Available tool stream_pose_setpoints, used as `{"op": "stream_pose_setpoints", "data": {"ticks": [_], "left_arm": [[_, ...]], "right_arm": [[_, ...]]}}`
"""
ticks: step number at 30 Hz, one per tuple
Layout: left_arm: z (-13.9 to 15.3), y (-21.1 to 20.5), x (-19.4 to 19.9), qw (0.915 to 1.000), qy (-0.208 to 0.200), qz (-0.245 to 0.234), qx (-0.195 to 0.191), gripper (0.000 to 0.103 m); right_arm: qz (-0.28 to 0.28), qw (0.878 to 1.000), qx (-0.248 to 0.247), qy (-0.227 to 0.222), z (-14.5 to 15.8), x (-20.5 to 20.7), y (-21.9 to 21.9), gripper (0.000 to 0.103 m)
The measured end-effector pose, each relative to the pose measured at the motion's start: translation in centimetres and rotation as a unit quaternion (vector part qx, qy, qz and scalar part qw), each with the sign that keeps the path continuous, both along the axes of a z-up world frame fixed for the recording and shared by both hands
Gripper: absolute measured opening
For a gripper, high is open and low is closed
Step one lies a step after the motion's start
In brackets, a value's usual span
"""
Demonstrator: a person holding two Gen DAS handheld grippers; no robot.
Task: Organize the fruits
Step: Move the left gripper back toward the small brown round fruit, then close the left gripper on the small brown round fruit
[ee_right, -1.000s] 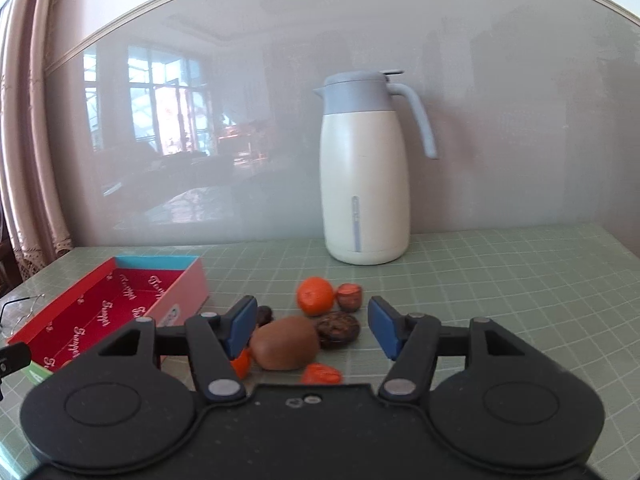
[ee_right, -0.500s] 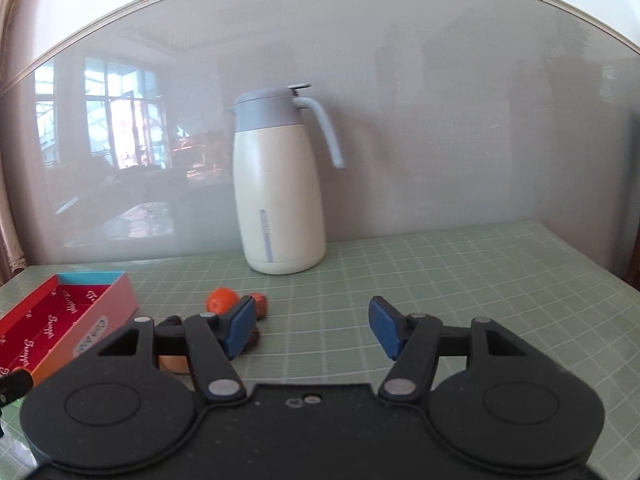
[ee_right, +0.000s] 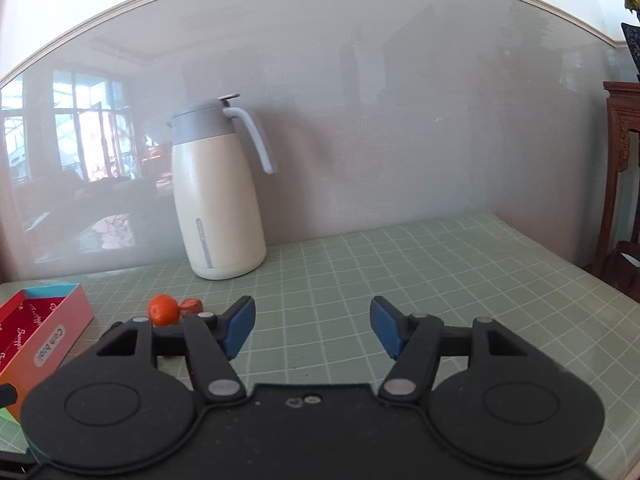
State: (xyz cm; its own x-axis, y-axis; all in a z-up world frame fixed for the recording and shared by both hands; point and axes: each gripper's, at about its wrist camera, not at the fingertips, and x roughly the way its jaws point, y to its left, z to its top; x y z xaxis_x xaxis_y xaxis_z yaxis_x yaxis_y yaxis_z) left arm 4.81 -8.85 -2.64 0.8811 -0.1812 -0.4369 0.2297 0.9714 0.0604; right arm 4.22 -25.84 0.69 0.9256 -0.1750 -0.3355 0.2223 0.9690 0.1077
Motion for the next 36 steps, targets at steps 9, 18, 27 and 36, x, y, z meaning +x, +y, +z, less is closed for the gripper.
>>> {"op": "stream_pose_setpoints", "data": {"ticks": [9, 18, 27, 36], "left_arm": [[-1.0, -3.1, 0.6, 0.9993, 0.021, -0.028, 0.012, 0.091], [-2.3, -5.6, 1.4, 0.9973, 0.055, -0.040, 0.028, 0.069], [-2.5, -5.7, 1.4, 0.9965, 0.065, -0.044, 0.029, 0.033], [-1.5, -4.5, 1.2, 0.9986, 0.041, -0.032, 0.008, 0.028]], "right_arm": [[-0.022, 1.000, 0.006, 0.005, -0.3, -0.6, -2.5, 0.064], [-0.037, 0.999, 0.006, 0.006, -0.7, -1.1, -4.2, 0.064], [-0.036, 0.999, 0.010, 0.003, -0.7, -1.4, -4.3, 0.064], [-0.027, 1.000, 0.010, 0.006, -0.6, -1.2, -3.5, 0.065]]}}
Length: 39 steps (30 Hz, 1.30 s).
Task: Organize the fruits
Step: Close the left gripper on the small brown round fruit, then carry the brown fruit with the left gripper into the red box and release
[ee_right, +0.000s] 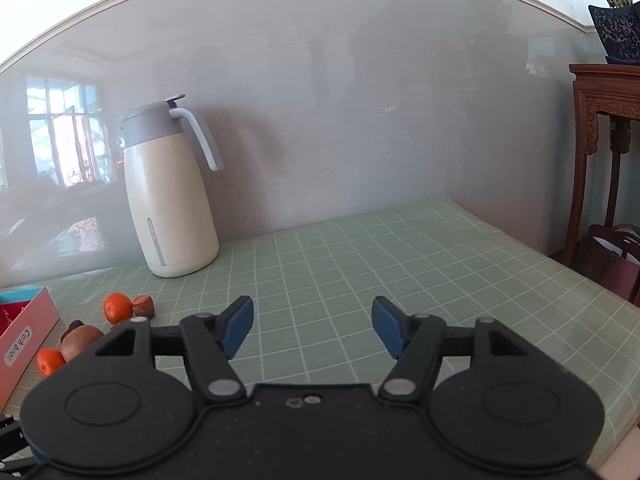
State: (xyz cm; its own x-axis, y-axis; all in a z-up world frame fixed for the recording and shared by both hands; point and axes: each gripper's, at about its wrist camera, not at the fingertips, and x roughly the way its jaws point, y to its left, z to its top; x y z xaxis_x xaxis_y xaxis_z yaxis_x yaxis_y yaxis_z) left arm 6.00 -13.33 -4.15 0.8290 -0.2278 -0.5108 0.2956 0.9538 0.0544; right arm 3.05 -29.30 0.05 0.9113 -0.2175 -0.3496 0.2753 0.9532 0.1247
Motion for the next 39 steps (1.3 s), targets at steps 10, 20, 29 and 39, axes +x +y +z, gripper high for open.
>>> {"op": "stream_pose_setpoints", "data": {"ticks": [10, 20, 29, 39], "left_arm": [[2.2, 6.0, 0.3, 0.9962, -0.043, 0.070, -0.030, 0.028], [3.3, 11.2, 0.8, 0.9895, -0.066, 0.125, -0.031, 0.028], [3.7, 15.1, 1.6, 0.9824, -0.068, 0.170, -0.037, 0.028], [3.1, 18.6, 3.2, 0.9718, -0.040, 0.226, -0.055, 0.028]], "right_arm": [[0.026, 1.000, -0.005, 0.002, 0.2, 0.9, 2.5, 0.065], [0.056, 0.998, -0.013, 0.008, 0.2, 2.1, 5.8, 0.065], [0.074, 0.997, -0.023, 0.014, -0.1, 2.6, 8.0, 0.065], [0.078, 0.996, -0.034, 0.018, -0.3, 2.6, 8.7, 0.065]]}}
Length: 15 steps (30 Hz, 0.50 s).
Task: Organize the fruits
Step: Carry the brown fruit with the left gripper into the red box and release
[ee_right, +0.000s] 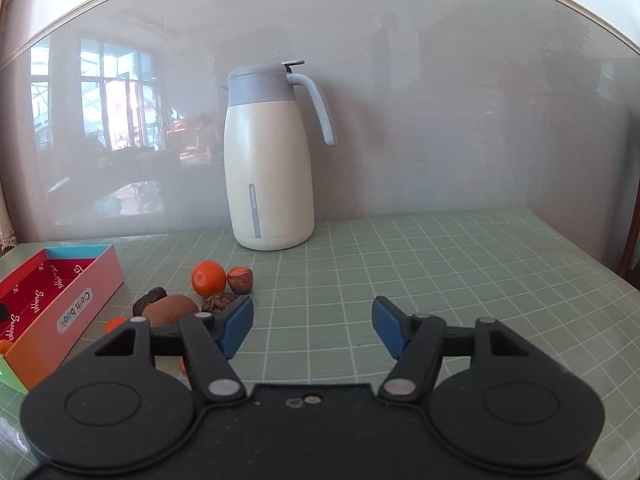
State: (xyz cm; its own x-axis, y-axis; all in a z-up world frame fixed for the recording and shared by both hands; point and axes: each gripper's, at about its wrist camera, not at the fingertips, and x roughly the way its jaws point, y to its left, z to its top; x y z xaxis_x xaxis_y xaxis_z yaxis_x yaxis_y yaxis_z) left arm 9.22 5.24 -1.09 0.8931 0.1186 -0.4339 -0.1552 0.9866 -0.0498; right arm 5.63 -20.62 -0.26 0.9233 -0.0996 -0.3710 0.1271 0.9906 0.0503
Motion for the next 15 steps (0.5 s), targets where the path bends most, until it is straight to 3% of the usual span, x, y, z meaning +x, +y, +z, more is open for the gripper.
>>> {"op": "stream_pose_setpoints", "data": {"ticks": [4, 6, 7, 8, 10, 15], "left_arm": [[-0.1, -0.1, -0.3, 1.0000, 0.003, 0.001, 0.005, 0.031], [-0.1, -0.5, -0.6, 0.9999, 0.001, 0.001, 0.013, 0.064], [0.1, -0.7, -0.9, 0.9997, -0.009, 0.008, 0.020, 0.094], [0.3, -0.9, -1.4, 0.9992, -0.026, 0.015, 0.028, 0.103], [0.7, -1.0, -2.2, 0.9984, -0.049, 0.010, 0.027, 0.103], [0.7, -2.1, -2.3, 0.9981, -0.040, 0.003, 0.048, 0.103]], "right_arm": [[-0.002, 1.000, 0.003, -0.001, 0.0, 0.0, -0.1, 0.066], [-0.001, 1.000, 0.003, -0.001, 0.0, 0.0, -0.1, 0.066], [-0.001, 1.000, 0.003, 0.000, 0.0, 0.0, -0.1, 0.066], [0.000, 1.000, 0.004, 0.000, 0.0, 0.0, -0.1, 0.066], [-0.001, 1.000, 0.004, 0.000, -0.1, -0.1, -0.1, 0.066], [0.000, 1.000, 0.008, 0.000, -0.1, -0.1, -0.2, 0.067]]}}
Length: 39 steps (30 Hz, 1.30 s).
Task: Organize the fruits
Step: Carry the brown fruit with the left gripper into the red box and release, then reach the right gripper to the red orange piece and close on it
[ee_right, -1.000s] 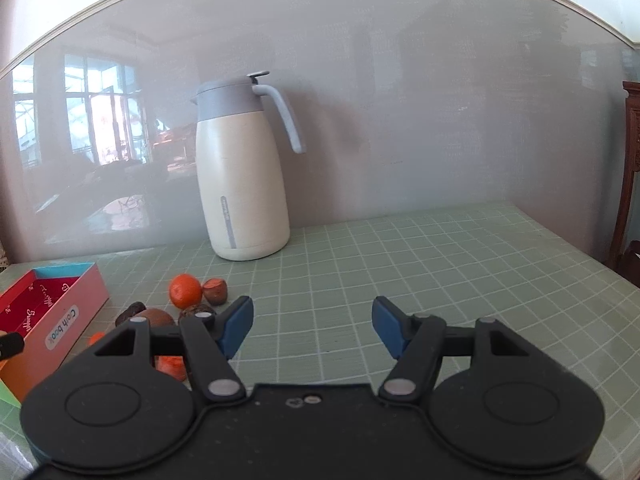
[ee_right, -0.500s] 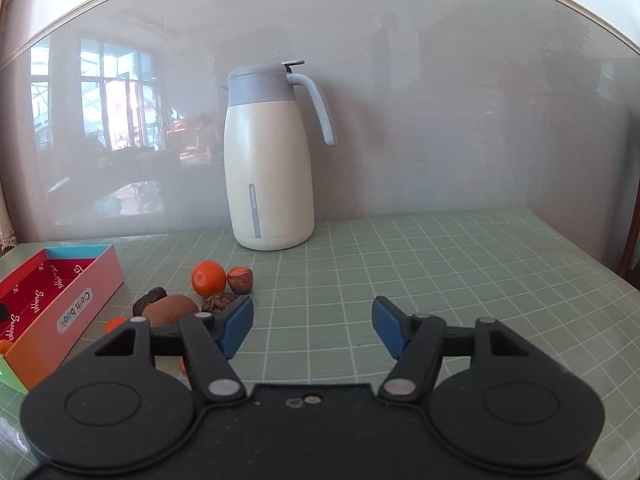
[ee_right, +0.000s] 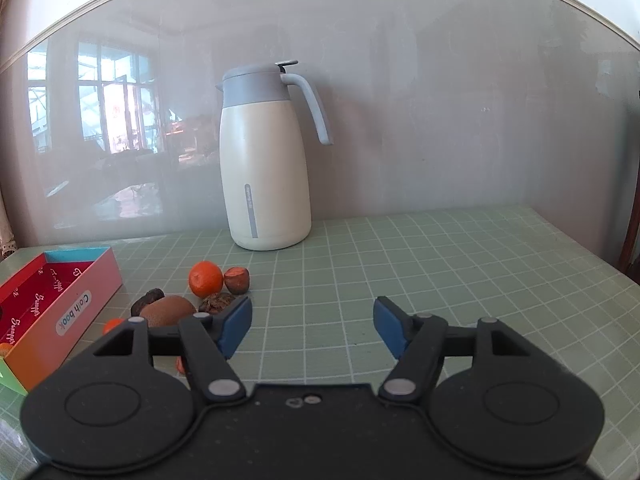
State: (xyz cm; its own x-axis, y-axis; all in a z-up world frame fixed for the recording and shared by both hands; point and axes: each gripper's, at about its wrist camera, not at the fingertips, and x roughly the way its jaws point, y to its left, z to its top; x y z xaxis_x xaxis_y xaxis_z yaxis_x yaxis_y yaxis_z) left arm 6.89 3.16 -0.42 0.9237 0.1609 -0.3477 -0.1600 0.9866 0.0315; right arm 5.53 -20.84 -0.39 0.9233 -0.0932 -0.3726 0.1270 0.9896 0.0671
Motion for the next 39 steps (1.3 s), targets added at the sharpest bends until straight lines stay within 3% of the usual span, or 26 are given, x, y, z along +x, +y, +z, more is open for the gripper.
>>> {"op": "stream_pose_setpoints", "data": {"ticks": [9, 15, 19, 21, 26, 33, 39], "left_arm": [[0.1, -1.1, -0.2, 0.9992, 0.011, -0.002, 0.038, 0.103], [0.2, 0.9, -0.3, 0.9996, 0.020, 0.020, 0.006, 0.103], [0.1, 1.6, -0.5, 0.9994, 0.021, 0.028, 0.004, 0.103], [0.0, 1.8, -0.5, 0.9993, 0.021, 0.030, 0.005, 0.103], [-0.1, 2.5, -0.5, 0.9991, 0.022, 0.036, -0.003, 0.103], [-0.1, 3.2, -0.6, 0.9990, 0.023, 0.039, -0.007, 0.103], [0.0, 4.4, -0.9, 0.9985, 0.019, 0.049, -0.015, 0.103]], "right_arm": [[0.011, 1.000, 0.003, 0.005, -0.2, 0.2, 0.2, 0.071], [0.018, 1.000, 0.009, 0.007, -0.4, 0.4, 0.7, 0.072], [0.022, 1.000, 0.006, 0.002, -0.4, 0.4, 1.1, 0.073], [0.024, 1.000, 0.005, 0.001, -0.5, 0.5, 1.4, 0.079], [0.041, 0.999, 0.004, 0.022, -1.0, 1.2, 2.3, 0.081], [0.068, 0.996, -0.046, 0.033, -1.5, 2.3, 5.3, 0.081], [0.079, 0.994, -0.048, 0.052, -2.3, 3.8, 6.7, 0.080]]}}
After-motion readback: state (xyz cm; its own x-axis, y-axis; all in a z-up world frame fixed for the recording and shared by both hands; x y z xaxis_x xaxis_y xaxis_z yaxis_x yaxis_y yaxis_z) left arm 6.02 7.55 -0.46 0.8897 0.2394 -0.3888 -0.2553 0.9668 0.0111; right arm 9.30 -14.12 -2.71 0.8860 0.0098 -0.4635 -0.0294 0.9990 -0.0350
